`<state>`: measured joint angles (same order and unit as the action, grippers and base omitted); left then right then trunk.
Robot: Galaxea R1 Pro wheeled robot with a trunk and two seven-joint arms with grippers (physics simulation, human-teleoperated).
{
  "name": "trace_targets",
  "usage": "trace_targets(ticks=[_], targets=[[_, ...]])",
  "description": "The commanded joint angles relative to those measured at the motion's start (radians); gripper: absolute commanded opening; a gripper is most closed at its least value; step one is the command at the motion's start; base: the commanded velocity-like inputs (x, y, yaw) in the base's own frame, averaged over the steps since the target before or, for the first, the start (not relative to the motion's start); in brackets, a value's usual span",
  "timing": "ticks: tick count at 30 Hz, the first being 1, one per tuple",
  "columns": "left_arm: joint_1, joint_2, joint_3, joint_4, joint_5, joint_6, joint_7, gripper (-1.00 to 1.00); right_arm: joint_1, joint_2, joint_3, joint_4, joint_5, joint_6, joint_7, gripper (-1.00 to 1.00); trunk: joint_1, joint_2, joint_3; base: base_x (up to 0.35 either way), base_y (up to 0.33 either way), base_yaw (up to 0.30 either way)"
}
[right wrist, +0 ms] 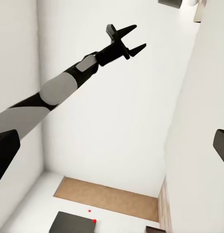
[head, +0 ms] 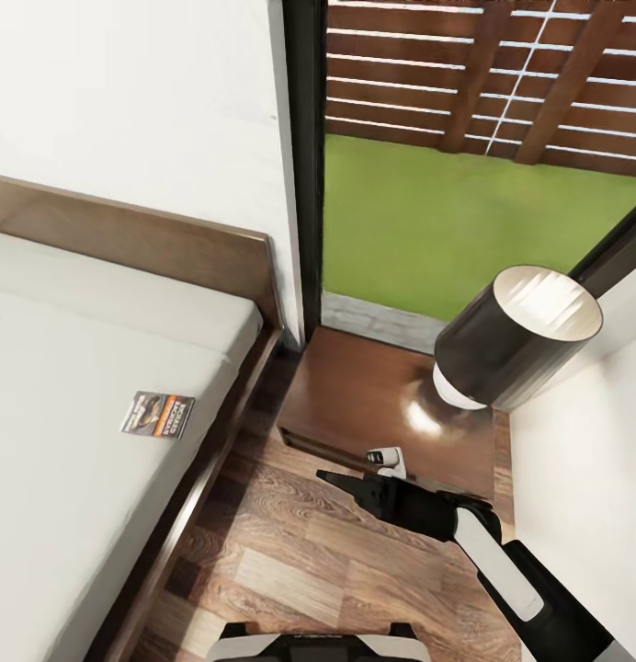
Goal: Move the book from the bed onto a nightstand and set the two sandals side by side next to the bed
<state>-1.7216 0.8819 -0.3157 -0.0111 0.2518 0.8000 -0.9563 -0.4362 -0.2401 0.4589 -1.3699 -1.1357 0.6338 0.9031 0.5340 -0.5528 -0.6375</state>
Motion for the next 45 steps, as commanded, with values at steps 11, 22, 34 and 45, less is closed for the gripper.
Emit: trace_targets(ticks=[11, 22, 34, 45], targets=[[-0.001, -0.103, -0.009, 0.001, 0.009, 0.015, 0.035, 1.00, -0.001, -0.001, 0.001, 0.000, -0.009, 0.006, -0.002, 1.00, 0.000, -0.001, 0.016, 0.000, 0.000, 0.000], [0.036, -0.197, -0.009, 0.002, 0.010, 0.012, 0.069, 1.00, -0.001, -0.001, 0.001, 0.000, -0.008, 0.007, -0.002, 1.00, 0.000, -0.001, 0.034, 0.000, 0.000, 0.000], [0.100, -0.301, -0.009, 0.002, 0.011, 0.012, 0.144, 1.00, -0.001, -0.001, -0.002, 0.000, -0.006, 0.007, -0.003, 1.00, 0.000, -0.001, 0.053, 0.000, 0.000, 0.000], [0.206, -0.344, -0.008, 0.002, 0.016, 0.003, 0.146, 1.00, -0.001, -0.001, 0.000, 0.000, -0.004, 0.007, -0.003, 1.00, 0.000, -0.001, 0.070, 0.000, 0.000, 0.000]])
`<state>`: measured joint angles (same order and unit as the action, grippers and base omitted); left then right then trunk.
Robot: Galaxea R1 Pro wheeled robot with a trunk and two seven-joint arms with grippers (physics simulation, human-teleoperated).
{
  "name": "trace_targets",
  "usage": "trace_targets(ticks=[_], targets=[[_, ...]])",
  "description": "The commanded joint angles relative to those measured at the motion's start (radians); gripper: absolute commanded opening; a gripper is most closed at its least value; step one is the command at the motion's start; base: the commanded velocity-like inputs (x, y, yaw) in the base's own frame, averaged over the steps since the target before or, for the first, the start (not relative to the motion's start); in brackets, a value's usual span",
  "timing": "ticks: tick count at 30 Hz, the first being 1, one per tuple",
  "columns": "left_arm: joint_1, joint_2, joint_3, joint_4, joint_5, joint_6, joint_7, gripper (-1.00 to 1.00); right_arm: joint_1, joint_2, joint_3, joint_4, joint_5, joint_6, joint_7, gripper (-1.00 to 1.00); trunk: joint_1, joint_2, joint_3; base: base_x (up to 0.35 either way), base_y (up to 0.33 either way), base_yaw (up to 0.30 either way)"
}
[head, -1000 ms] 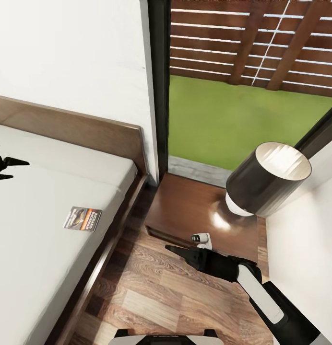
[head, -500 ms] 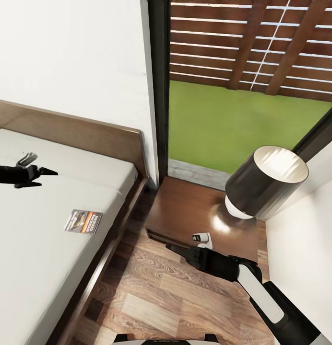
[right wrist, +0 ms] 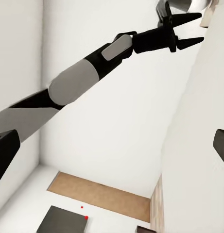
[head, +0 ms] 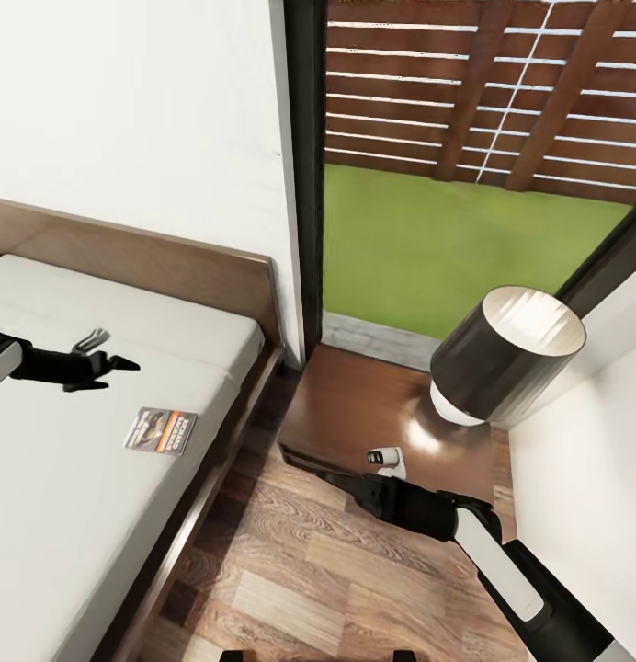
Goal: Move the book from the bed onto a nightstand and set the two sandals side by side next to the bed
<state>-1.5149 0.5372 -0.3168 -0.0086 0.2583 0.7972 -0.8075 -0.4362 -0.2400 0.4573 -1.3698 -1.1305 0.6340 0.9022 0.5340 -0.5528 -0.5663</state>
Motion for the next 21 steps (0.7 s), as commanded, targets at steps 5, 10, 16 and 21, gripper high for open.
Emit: trace_targets(ticks=[5, 10, 16, 21], targets=[[0.028, -0.019, -0.007, -0.001, 0.011, -0.005, -0.020, 1.00, -0.001, -0.001, 0.004, 0.000, -0.008, 0.006, -0.002, 1.00, 0.000, -0.001, 0.007, 0.000, 0.000, 0.000], [0.039, -0.040, -0.007, -0.001, 0.013, -0.023, -0.064, 1.00, -0.001, -0.001, 0.005, 0.000, -0.007, 0.006, -0.002, 1.00, 0.000, -0.001, 0.015, 0.000, 0.000, 0.000], [0.062, -0.078, -0.007, -0.001, 0.015, -0.031, -0.111, 1.00, -0.001, -0.001, 0.006, 0.000, -0.006, 0.006, -0.002, 1.00, 0.000, -0.001, 0.024, 0.000, 0.000, 0.000], [0.085, -0.113, -0.005, -0.001, 0.035, -0.034, -0.124, 1.00, -0.001, -0.001, 0.005, 0.000, -0.006, 0.006, -0.002, 1.00, 0.000, -0.001, 0.032, 0.000, 0.000, 0.000]])
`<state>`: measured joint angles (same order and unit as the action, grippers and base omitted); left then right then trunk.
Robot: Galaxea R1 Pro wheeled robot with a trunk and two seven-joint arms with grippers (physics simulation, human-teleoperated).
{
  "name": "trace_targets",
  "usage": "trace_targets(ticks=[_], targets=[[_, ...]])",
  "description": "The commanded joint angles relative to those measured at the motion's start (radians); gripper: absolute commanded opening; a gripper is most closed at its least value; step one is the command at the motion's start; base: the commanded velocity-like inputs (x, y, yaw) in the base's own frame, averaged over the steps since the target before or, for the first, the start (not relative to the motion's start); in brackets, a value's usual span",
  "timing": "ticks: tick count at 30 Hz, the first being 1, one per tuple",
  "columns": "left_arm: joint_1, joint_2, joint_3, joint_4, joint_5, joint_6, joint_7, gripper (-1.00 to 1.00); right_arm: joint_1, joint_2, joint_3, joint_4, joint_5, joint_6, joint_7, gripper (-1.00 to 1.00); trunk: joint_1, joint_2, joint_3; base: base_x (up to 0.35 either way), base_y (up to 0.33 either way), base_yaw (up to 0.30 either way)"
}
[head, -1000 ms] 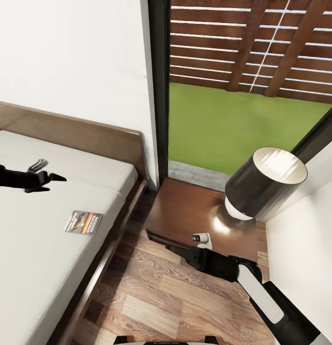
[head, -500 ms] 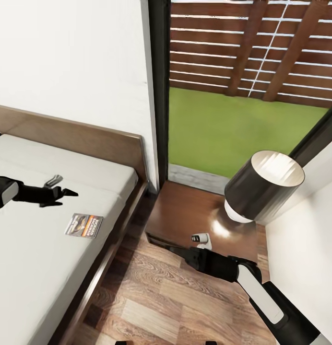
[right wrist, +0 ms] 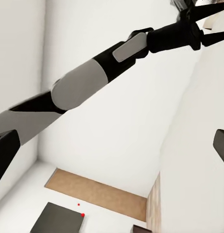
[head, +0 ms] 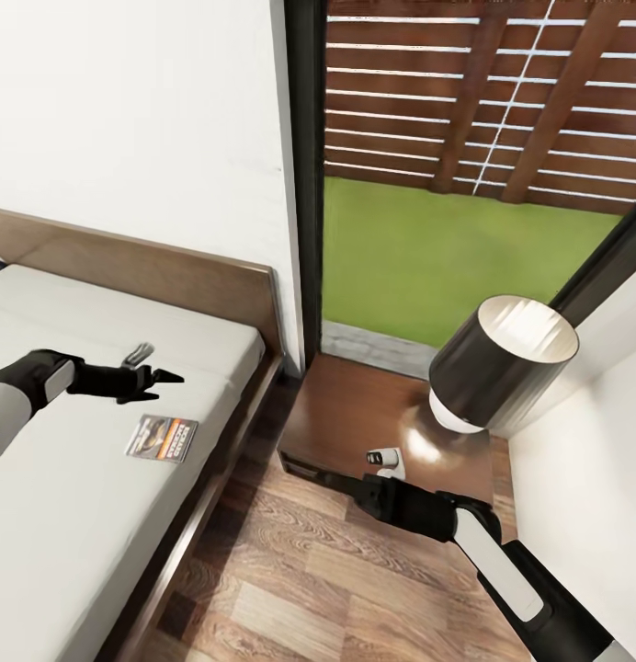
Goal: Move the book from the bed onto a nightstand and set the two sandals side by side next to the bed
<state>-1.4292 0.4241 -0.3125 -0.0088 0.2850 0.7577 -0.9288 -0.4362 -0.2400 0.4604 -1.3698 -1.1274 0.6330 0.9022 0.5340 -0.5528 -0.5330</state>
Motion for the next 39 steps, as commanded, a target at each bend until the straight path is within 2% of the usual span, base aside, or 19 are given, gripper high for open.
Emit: trace_targets(ticks=[1, 7, 14, 24, 31, 35, 39], targets=[[0.003, -0.007, -0.009, 0.000, 0.018, 0.006, -0.004, 1.00, -0.001, -0.001, 0.001, 0.000, -0.009, 0.007, -0.002, 1.00, 0.000, -0.001, 0.000, 0.000, 0.000, 0.000], [0.031, -0.039, -0.008, 0.000, 0.077, 0.006, -0.004, 1.00, -0.001, -0.001, -0.001, 0.000, -0.008, 0.007, -0.002, 1.00, 0.000, -0.001, 0.010, 0.000, 0.000, 0.000], [0.077, -0.063, -0.008, 0.000, 0.105, 0.005, -0.006, 1.00, -0.001, -0.001, -0.001, 0.000, -0.009, 0.007, -0.002, 1.00, 0.000, -0.001, 0.021, 0.000, 0.000, 0.000], [0.153, -0.070, -0.007, 0.000, 0.123, -0.017, -0.007, 1.00, -0.001, -0.001, 0.003, 0.000, -0.009, 0.007, -0.003, 1.00, 0.000, -0.001, 0.037, 0.000, 0.000, 0.000], [0.209, -0.070, -0.006, 0.000, 0.155, -0.079, -0.008, 1.00, -0.001, 0.001, 0.003, 0.000, -0.009, 0.007, -0.003, 1.00, 0.000, -0.001, 0.048, 0.000, 0.000, 0.000], [0.262, -0.069, -0.006, 0.000, 0.198, -0.098, -0.010, 1.00, -0.001, 0.002, 0.003, 0.000, -0.009, 0.007, -0.003, 1.00, 0.000, -0.001, 0.054, 0.000, 0.000, 0.000], [0.300, -0.070, -0.005, 0.000, 0.262, -0.114, -0.010, 1.00, -0.001, 0.002, 0.002, 0.000, -0.009, 0.007, -0.002, 1.00, 0.000, -0.001, 0.061, 0.000, 0.000, 0.000]])
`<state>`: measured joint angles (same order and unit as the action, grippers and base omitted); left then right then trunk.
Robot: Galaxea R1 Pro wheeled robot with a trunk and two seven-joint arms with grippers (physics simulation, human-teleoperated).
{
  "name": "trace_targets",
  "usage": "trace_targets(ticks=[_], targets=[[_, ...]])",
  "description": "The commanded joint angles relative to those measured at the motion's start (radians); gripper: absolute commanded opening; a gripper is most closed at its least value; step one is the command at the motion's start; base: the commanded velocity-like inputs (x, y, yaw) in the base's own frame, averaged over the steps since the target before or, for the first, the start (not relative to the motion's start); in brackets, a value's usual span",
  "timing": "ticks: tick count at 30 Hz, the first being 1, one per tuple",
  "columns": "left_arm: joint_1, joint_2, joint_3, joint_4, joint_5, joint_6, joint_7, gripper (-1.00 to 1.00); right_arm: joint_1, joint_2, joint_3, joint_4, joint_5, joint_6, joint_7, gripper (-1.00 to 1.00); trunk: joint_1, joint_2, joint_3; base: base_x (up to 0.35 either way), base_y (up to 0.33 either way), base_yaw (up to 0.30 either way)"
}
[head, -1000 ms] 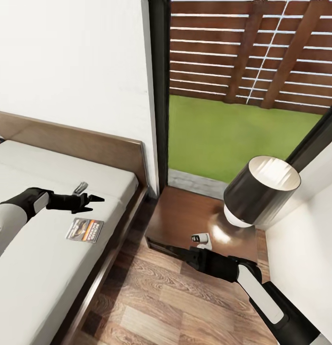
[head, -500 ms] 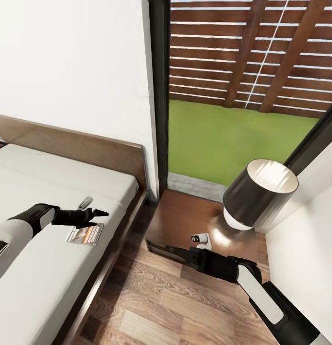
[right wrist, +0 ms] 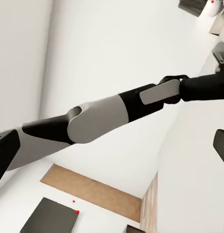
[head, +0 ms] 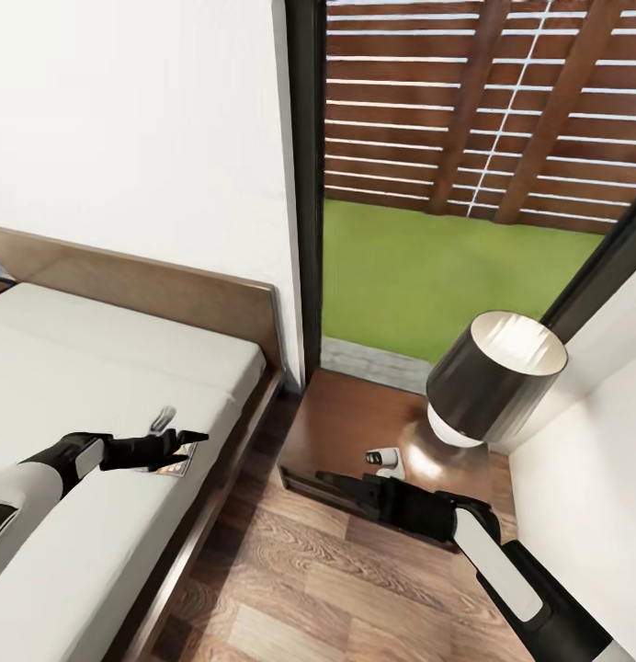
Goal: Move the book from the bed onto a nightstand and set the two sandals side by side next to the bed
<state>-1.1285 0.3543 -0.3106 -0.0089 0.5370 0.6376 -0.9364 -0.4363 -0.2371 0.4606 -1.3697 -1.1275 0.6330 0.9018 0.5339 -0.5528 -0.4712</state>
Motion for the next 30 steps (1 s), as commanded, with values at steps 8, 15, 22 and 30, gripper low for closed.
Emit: trace_targets(ticks=[8, 15, 22, 30], targets=[[0.053, -0.016, -0.008, 0.000, 0.092, -0.052, -0.004, 1.00, -0.001, -0.001, 0.000, 0.000, -0.009, 0.007, -0.001, 1.00, 0.000, -0.001, 0.011, 0.000, 0.000, 0.000], [0.086, -0.065, -0.008, 0.000, 0.113, -0.110, 0.000, 1.00, -0.001, -0.001, 0.006, 0.001, -0.007, 0.006, -0.002, 1.00, 0.000, -0.001, 0.021, 0.000, 0.000, 0.000], [0.097, -0.128, -0.007, 0.000, 0.121, -0.151, 0.002, 1.00, -0.001, -0.001, 0.019, 0.014, -0.006, 0.005, -0.003, 1.00, 0.000, -0.001, 0.032, 0.000, 0.000, 0.000], [0.102, -0.163, -0.007, 0.000, 0.144, -0.206, 0.006, 1.00, -0.001, -0.001, 0.047, 0.026, -0.005, 0.005, -0.004, 1.00, 0.000, -0.001, 0.039, 0.000, 0.000, 0.000]])
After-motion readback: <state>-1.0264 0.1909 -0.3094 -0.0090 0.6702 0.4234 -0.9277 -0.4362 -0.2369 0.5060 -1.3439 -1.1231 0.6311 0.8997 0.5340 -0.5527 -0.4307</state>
